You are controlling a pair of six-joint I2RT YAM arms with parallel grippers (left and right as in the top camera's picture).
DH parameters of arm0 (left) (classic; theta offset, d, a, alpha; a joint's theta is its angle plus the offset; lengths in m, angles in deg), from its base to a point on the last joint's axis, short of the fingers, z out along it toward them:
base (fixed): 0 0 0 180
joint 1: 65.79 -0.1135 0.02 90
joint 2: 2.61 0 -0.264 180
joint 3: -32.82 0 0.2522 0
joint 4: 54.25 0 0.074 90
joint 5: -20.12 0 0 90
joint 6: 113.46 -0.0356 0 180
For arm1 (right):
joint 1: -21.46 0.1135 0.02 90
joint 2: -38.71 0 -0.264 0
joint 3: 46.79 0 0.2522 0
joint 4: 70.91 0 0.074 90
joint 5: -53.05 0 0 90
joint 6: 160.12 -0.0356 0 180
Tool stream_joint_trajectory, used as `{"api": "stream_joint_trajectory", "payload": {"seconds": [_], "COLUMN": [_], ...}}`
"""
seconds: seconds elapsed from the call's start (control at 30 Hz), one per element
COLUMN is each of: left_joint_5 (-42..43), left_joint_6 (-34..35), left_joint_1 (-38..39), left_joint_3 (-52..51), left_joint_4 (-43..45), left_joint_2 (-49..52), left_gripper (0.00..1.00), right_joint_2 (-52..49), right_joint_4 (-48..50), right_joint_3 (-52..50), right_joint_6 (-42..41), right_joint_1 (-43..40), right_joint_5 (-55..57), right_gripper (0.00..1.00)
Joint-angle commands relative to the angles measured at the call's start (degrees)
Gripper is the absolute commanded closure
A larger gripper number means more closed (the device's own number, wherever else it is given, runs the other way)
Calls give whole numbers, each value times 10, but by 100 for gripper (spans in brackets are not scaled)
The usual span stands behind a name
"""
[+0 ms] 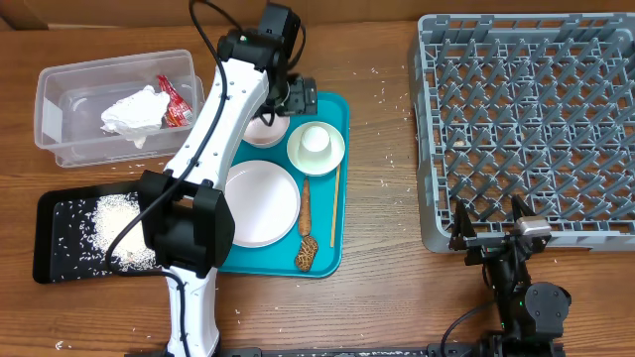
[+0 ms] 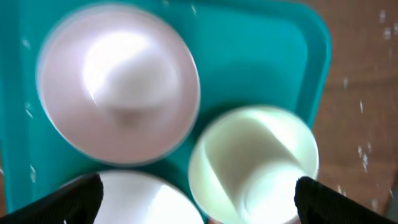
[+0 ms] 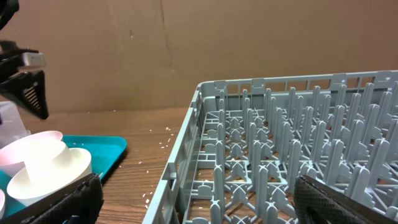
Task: Sort waste into correct bins and load items into the dishwasher
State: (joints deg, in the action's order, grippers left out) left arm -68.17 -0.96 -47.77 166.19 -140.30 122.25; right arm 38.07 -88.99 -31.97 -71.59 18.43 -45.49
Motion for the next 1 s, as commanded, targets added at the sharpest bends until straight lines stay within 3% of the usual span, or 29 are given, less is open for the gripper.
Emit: {"api": "stream_joint_trajectory", "payload": {"seconds": [0.0,0.33,0.73,0.97], "left_joint_5": [63,-4,-61,-97], "left_joint_6": [-7,-9,24,89], "left_joint_1": [4,48,226,240], "left_joint_3": [1,1,-5,-146], "left_joint_4": [-33,-122,-245,-244], "left_joint_2": [0,-101,-125,-173], "left_gripper": [0,0,0,0], "right_joint_2": [0,0,0,0], "right_joint_4": [3,3,3,3], "right_joint_3": [-6,-6,-6,-6], "right_joint_6": [2,2,2,2], "right_joint_1": [-3,-3,-3,-3], "right_joint_5": [5,5,5,5], "right_gripper": [0,0,0,0]}}
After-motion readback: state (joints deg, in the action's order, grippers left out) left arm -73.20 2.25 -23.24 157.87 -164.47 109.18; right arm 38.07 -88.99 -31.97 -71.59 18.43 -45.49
